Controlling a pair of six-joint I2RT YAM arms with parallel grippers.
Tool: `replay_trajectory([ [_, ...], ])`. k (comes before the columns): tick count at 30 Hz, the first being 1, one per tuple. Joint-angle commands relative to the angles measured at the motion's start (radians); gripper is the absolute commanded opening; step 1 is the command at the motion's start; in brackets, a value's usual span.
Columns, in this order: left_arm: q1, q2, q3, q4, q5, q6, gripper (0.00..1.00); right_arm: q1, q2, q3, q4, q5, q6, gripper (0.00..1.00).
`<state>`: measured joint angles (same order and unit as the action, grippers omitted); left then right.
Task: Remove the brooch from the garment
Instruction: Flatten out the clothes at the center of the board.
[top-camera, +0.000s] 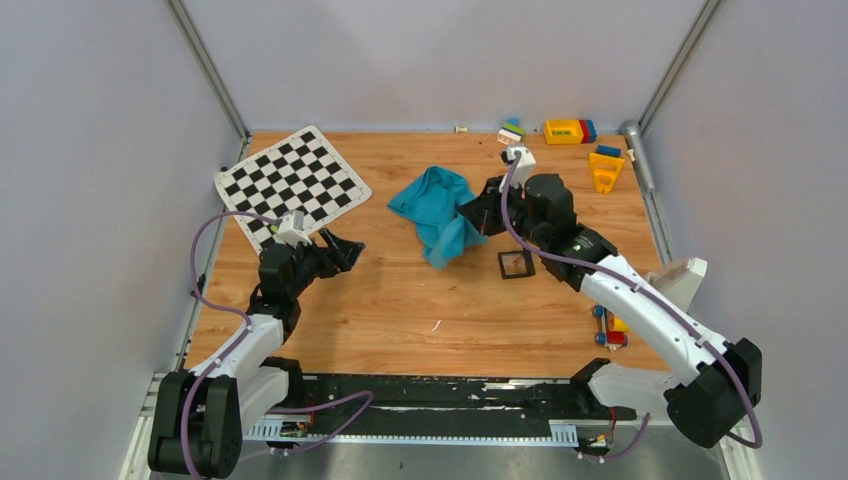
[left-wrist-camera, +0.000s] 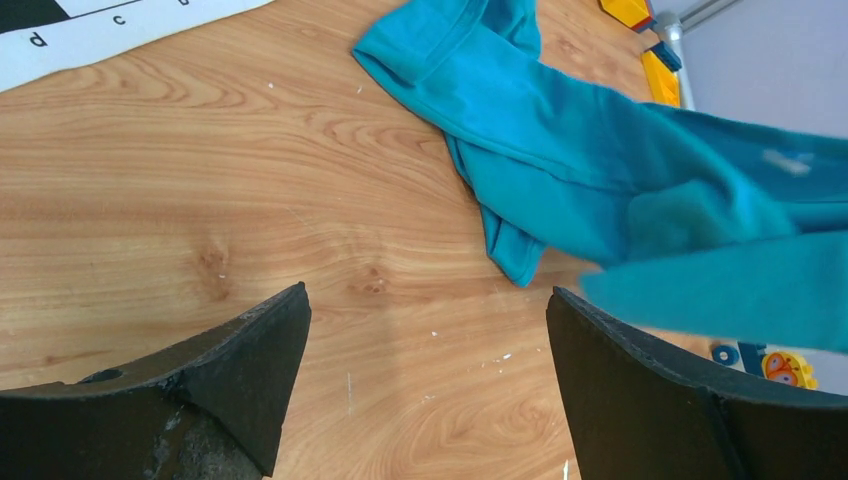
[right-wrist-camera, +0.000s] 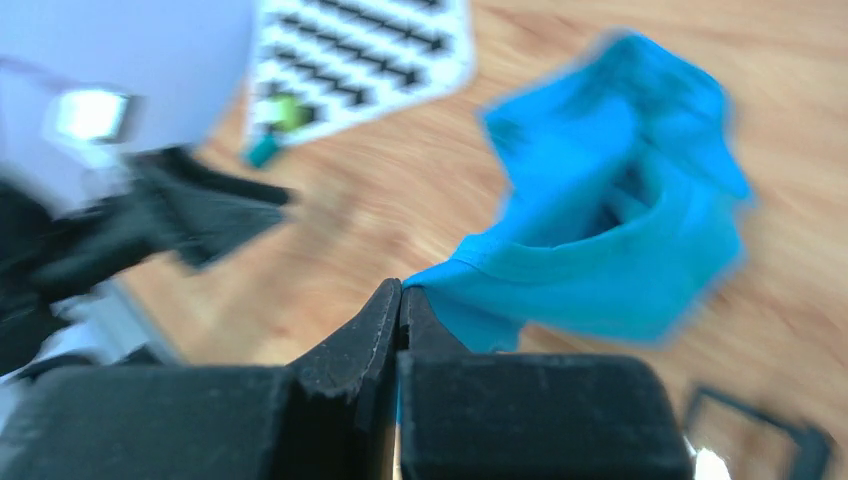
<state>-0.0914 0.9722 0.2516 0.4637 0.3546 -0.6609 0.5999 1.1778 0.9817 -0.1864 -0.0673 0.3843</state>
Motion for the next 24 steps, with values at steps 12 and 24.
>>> replay_trajectory([
  [12, -0.01, -0.007, 0.056, -0.013, -0.013, 0.011, 0.97, 0.131, -0.336, -0.09, -0.081, 0.123, 0.081, 0.0],
  [24, -0.141, 0.192, 0.206, -0.204, -0.191, 0.12, 0.93, 0.132, -0.616, -0.394, -0.237, 0.215, 0.258, 0.0],
])
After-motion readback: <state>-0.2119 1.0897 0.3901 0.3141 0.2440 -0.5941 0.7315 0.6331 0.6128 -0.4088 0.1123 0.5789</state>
